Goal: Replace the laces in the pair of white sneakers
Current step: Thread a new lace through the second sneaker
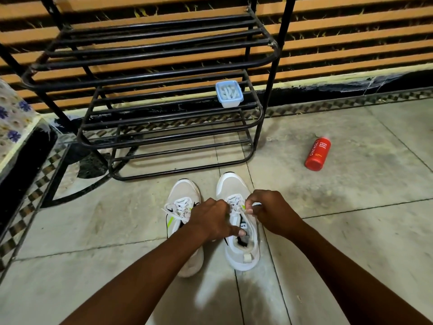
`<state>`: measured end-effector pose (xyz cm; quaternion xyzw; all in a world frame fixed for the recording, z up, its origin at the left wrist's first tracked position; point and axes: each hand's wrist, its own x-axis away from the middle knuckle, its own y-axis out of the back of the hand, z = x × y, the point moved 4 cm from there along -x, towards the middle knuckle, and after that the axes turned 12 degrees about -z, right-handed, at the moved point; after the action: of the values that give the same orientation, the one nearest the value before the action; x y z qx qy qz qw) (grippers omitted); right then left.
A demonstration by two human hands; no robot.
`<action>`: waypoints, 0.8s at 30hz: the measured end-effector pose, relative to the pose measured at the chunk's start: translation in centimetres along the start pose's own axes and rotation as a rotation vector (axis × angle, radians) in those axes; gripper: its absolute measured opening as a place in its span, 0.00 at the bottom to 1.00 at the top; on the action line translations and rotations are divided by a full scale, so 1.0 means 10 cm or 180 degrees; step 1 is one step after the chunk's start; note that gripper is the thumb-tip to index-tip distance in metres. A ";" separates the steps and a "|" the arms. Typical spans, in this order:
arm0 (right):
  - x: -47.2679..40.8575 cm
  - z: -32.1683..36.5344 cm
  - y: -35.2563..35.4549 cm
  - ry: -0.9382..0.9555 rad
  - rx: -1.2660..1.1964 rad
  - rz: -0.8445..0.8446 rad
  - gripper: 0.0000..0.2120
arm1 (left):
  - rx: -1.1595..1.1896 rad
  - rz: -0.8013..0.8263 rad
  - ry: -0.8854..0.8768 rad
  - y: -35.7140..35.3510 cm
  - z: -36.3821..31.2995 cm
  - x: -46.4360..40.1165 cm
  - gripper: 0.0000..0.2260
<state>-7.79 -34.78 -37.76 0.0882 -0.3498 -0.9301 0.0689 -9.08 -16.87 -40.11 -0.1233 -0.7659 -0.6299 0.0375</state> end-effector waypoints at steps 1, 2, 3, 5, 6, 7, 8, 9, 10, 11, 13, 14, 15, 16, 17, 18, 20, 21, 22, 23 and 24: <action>0.00 0.04 0.04 0.0108 0.0024 -0.0049 0.16 | -0.0090 -0.0022 -0.0030 0.01 -0.02 0.00 0.35; 0.02 0.06 0.07 0.0189 0.0018 -0.0063 0.16 | -0.0141 -0.0020 -0.0037 0.02 -0.03 0.00 0.35; 0.03 0.07 0.11 0.0224 -0.0021 -0.0056 0.15 | -0.0167 -0.0016 -0.0035 0.02 -0.04 0.00 0.36; 0.08 0.09 0.15 0.0200 -0.0162 0.0003 0.16 | -0.0167 0.0036 -0.0013 0.02 -0.03 0.02 0.38; 0.10 0.10 0.15 0.0193 -0.0216 0.0013 0.17 | -0.0154 0.0072 -0.0005 0.03 -0.03 0.03 0.38; 0.11 0.10 0.14 0.0177 -0.0221 -0.0015 0.17 | -0.0142 0.0099 -0.0002 0.02 -0.02 0.04 0.38; 0.12 0.09 0.13 0.0136 -0.0219 -0.0071 0.16 | -0.0128 0.0105 -0.0002 0.02 -0.02 0.06 0.38; 0.13 0.07 0.13 0.0063 -0.0211 -0.0150 0.14 | -0.0102 0.0090 -0.0017 0.03 -0.02 0.06 0.38; 0.14 0.05 0.13 -0.0018 -0.0241 -0.0230 0.13 | -0.0072 0.0067 -0.0050 0.06 -0.04 0.07 0.37; 0.15 0.05 0.15 -0.0066 -0.0252 -0.0310 0.10 | -0.0049 0.0031 -0.0086 0.09 -0.05 0.10 0.36; 0.17 0.08 0.21 -0.0027 -0.0256 -0.0547 0.06 | 0.0081 -0.0045 -0.0058 0.17 -0.02 0.14 0.35; 0.18 0.09 0.26 -0.0001 -0.0292 -0.0692 0.06 | 0.0276 -0.0114 0.0004 0.22 0.01 0.16 0.34; 0.19 0.10 0.31 -0.0028 -0.0383 -0.0834 0.06 | 0.0569 -0.0231 0.0067 0.27 0.05 0.18 0.30; 0.21 0.13 0.37 -0.0087 -0.0563 -0.0950 0.07 | 0.0901 -0.0416 0.0118 0.34 0.08 0.22 0.25; 0.22 0.16 0.42 -0.0161 -0.0753 -0.1043 0.07 | 0.1225 -0.0651 0.0143 0.42 0.11 0.24 0.19; 0.23 0.20 0.47 -0.0186 -0.0924 -0.1112 0.08 | 0.1535 -0.0919 0.0127 0.53 0.12 0.28 0.13; 0.23 0.32 0.54 -0.0188 -0.1185 -0.1189 0.13 | 0.2271 -0.1276 0.0083 0.79 0.09 0.37 0.07; 0.23 0.39 0.58 -0.0205 -0.1359 -0.1213 0.15 | 0.2632 -0.1348 0.0035 0.95 0.03 0.42 0.08; 0.22 0.47 0.63 -0.0244 -0.1566 -0.1234 0.14 | 0.2932 -0.1383 -0.0041 1.09 -0.04 0.47 0.10; 0.21 0.59 0.70 -0.0253 -0.1741 -0.1270 0.11 | 0.3185 -0.1443 -0.0125 1.25 -0.10 0.53 0.12; 0.20 0.70 0.76 -0.0245 -0.1866 -0.1299 0.08 | 0.3365 -0.1514 -0.0197 1.38 -0.17 0.57 0.13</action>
<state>-10.73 -36.35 -27.82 0.0976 -0.0457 -0.9882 -0.1090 -11.52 -15.25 -25.33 0.0692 -0.9839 -0.1490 -0.0710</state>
